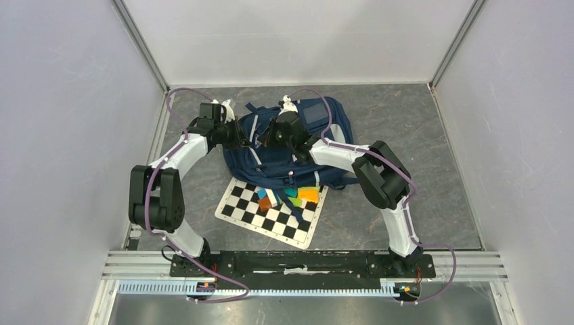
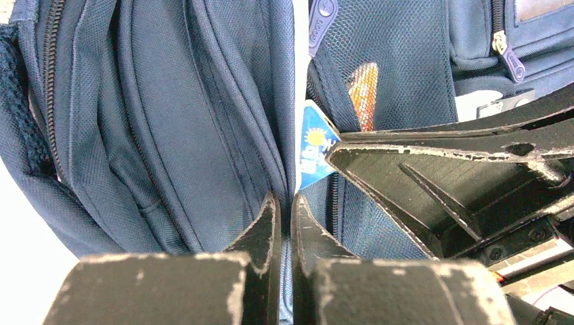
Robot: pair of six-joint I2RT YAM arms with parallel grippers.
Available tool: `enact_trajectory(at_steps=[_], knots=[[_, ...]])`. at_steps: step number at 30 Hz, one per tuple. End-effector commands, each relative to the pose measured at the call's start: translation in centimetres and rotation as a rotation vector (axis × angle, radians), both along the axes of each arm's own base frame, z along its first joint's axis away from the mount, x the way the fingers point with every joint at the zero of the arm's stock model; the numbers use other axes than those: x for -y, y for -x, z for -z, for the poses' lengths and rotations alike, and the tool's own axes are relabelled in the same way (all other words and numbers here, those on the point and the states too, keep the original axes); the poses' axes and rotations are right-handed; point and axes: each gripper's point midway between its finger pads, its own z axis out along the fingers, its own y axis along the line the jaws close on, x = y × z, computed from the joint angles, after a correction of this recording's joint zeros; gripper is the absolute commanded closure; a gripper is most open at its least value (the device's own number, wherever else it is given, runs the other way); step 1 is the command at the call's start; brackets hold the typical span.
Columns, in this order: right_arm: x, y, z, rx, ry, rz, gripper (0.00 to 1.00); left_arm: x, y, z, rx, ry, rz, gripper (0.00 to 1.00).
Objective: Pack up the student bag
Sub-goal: Place the stationery in the student bag.
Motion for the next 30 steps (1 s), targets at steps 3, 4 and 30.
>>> enact_trajectory(at_steps=[3,4,30], knots=[[4.4,-0.8,1.0,0.03,0.226,0.12,1.0,0.8,-0.4,-4.2,0.126,0.029,0.061,0.98],[5.3,-1.1,1.3,0.042,0.269,0.147,1.0,0.8,-0.4,-4.2,0.126,0.028,0.061,0.98],[6.2,0.5,-6.9,0.332,0.562,-0.06,0.36,0.7,-0.4,-4.2,0.127,0.023,0.059,0.98]])
